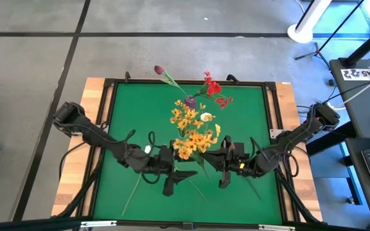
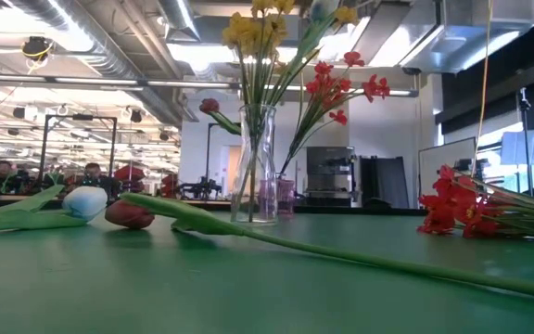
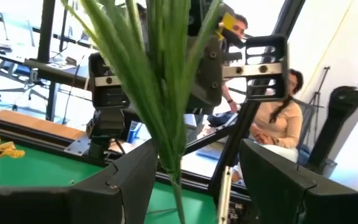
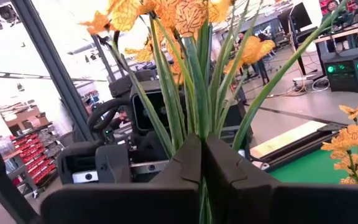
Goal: Sort flowers into vase by color
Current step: Put the yellow flowers into the transparent vase
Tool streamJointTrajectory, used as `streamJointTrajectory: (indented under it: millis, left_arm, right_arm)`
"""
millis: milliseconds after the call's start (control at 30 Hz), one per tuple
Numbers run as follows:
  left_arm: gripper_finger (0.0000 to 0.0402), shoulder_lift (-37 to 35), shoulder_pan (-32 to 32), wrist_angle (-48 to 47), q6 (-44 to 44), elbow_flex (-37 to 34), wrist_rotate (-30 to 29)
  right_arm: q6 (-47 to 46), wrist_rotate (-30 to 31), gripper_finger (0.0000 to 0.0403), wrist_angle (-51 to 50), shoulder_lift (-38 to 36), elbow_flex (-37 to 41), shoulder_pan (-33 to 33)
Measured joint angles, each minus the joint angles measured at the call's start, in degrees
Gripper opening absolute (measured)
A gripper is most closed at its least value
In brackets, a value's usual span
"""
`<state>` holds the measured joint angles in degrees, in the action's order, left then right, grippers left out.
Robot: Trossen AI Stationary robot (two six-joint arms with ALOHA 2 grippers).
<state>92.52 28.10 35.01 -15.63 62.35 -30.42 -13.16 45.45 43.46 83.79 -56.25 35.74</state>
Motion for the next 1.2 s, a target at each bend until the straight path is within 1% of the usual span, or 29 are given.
streamJointTrajectory:
  millis: [233, 700, 767, 833, 900, 1000, 1133, 1167, 1200]
  left_arm:
    - [0.0221, 1.97, -1.63, 2.73, 1.18, -0.02, -0.07]
    - [0.0221, 1.98, -3.89, 3.25, 0.91, -0.02, -0.17]
    - [0.0216, 1.98, -3.89, 3.24, 0.89, -0.02, -0.19]
    - [0.0201, 1.98, -3.88, 3.22, 0.96, -0.02, -0.17]
    - [0.0176, 1.98, -3.84, 3.22, 1.04, -0.02, -0.14]
    - [0.0123, 1.98, -3.65, 3.22, 1.04, -0.02, -0.12]
    - [0.0031, 1.98, -3.63, 3.22, 1.04, 0.00, -0.10]
    - [0.0018, 1.98, -3.63, 3.22, 0.94, 0.00, -0.14]
    - [0.0013, 1.98, -3.63, 3.22, 0.78, 0.00, -0.13]
  right_arm:
    - [-0.01, -0.09, 0.0005, 0.04, 0.00, 0.00, -0.64]
    - [-0.01, -0.13, 0.0003, 0.00, 0.02, 0.00, -0.57]
    - [-0.01, -0.12, 0.0005, 0.00, 0.02, 0.00, -0.54]
    - [-0.01, -0.11, 0.0007, -0.01, 0.02, -0.02, -0.54]
    - [-0.01, -0.11, 0.0007, -0.02, 0.02, -0.02, -0.54]
    - [-0.01, -0.09, 0.0005, -0.02, 0.02, -0.02, -0.54]
    - [0.01, -0.07, 0.0007, -0.04, 0.04, -0.02, -0.54]
    - [0.01, -0.04, 0.0009, -0.02, 0.04, -0.02, -0.54]
    - [0.01, -0.05, 0.0012, -0.02, 0.02, -0.02, -0.54]
